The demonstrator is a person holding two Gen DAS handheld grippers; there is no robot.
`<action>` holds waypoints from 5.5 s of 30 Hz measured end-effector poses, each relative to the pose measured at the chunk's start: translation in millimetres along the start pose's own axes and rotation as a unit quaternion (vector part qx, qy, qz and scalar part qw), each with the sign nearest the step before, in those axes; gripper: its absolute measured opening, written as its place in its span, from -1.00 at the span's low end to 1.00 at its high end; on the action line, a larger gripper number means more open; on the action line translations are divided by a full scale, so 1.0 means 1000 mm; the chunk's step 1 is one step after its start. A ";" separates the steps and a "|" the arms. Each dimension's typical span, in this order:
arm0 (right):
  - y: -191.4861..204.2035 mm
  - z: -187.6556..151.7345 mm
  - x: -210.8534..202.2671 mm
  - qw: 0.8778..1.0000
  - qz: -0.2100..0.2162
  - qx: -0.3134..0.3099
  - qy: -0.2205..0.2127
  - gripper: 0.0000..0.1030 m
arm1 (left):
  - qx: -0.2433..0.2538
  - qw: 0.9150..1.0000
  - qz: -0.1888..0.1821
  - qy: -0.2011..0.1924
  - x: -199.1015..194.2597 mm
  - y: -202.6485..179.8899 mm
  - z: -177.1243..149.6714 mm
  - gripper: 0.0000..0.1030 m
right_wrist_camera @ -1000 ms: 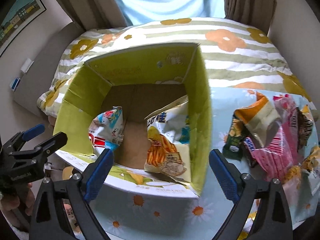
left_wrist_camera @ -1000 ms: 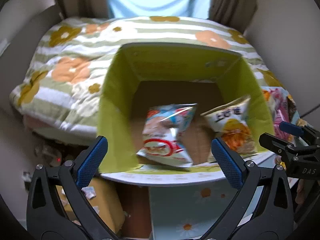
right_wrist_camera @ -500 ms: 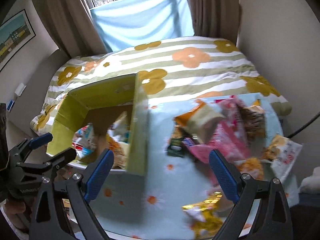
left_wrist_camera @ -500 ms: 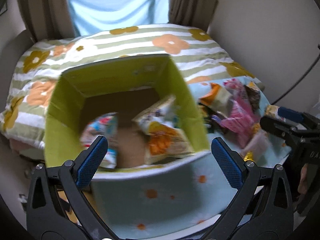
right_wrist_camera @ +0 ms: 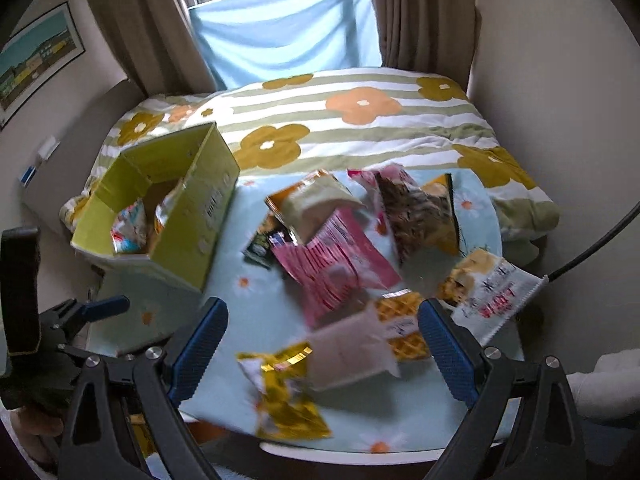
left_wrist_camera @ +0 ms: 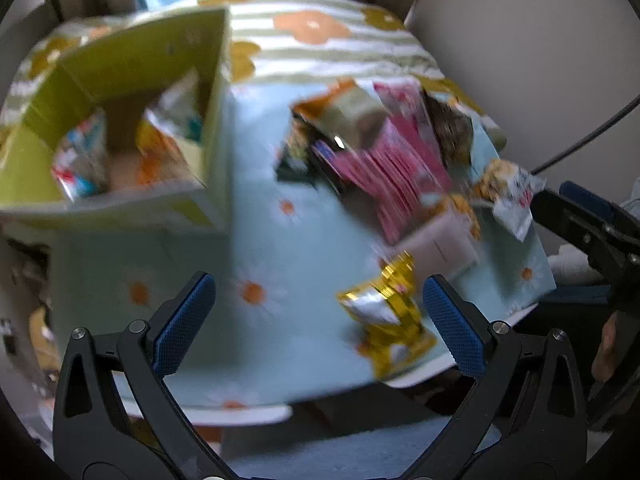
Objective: Organize snacks
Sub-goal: 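Move both grippers back over the snack pile on the table, then grasp the yellow-gold packet with the left gripper while the right gripper grasps the white pouch, then carry both packets over the yellow box and release them inside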
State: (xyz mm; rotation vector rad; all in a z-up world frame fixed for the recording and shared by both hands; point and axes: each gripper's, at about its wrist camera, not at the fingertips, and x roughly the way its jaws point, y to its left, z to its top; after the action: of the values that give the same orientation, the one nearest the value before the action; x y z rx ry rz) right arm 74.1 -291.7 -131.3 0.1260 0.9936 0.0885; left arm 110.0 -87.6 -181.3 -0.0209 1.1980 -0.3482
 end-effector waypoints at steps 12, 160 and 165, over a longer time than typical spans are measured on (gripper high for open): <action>-0.043 -0.035 0.031 0.999 0.020 -0.026 0.015 0.84 | -0.025 0.999 0.010 0.041 0.074 -0.054 -0.040 0.97; 0.250 0.080 0.150 0.994 0.031 -0.105 0.015 0.90 | -0.019 0.997 0.067 -0.040 -0.029 0.312 0.126 0.99; 0.253 0.077 0.140 0.994 0.022 -0.107 0.009 0.90 | -0.018 0.997 0.059 -0.047 -0.035 0.310 0.121 0.99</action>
State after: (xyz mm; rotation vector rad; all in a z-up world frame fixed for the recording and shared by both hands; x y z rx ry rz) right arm 210.4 -27.8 -169.3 -0.0489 0.9934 0.2364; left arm 287.7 195.3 -166.8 0.0025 1.1075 -0.2206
